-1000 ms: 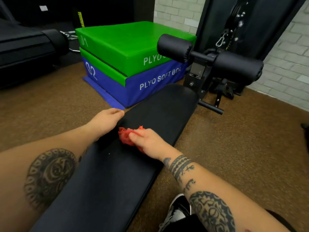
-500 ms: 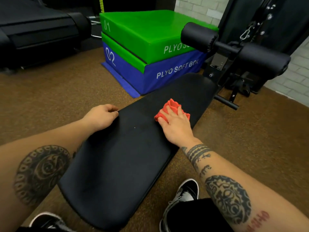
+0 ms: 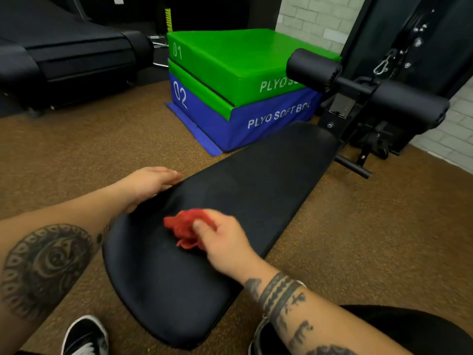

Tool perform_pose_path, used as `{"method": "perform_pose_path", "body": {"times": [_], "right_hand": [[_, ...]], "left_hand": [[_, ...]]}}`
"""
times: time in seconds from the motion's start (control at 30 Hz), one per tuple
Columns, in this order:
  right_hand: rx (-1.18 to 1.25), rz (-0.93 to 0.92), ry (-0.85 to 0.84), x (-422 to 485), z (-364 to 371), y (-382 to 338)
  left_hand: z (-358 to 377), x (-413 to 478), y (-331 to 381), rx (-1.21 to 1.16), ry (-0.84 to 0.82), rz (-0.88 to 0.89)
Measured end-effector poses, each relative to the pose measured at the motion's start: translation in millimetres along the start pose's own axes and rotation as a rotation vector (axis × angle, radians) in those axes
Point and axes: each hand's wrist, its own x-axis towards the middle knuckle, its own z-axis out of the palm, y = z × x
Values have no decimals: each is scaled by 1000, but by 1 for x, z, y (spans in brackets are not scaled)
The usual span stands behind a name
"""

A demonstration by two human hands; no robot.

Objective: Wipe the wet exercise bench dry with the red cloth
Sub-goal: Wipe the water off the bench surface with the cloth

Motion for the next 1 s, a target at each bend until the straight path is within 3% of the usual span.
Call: {"method": "perform_pose_path", "body": {"times": [0.07, 0.13, 0.17, 0.23, 0.33, 0.43, 0.5, 0.6, 0.73, 0.9, 1.0], "right_hand": [[341, 81, 216, 22, -14, -5], [376, 66, 433, 54, -44, 0], [247, 48, 511, 70, -60, 6], [-256, 35, 541, 97, -89, 17], [-986, 123, 301, 127, -107, 33], [-1216, 221, 235, 147, -93, 47], [-1272, 136, 248, 158, -88, 53], [-1261, -22, 110, 164, -72, 46], [-1104, -321, -116, 136, -10, 36], [-962, -558, -329, 64, 64, 24], [-793, -591, -493, 17, 85, 13]], "left_hand": [[-6, -7, -7, 43, -1, 4], [-11, -14, -14, 202, -4, 5], [-14, -17, -19, 303, -15, 3], [-15, -22, -27, 440, -35, 7], [-17, -25, -33, 439, -11, 40], [-23, -22, -38, 306, 27, 23], [-26, -21, -38, 120, 9, -44], [-31, -18, -38, -180, -47, -173], [-44, -2, -40, -453, -6, -199], [-48, 7, -37, -301, -40, -129], [-46, 6, -26, -178, -82, -109]]}}
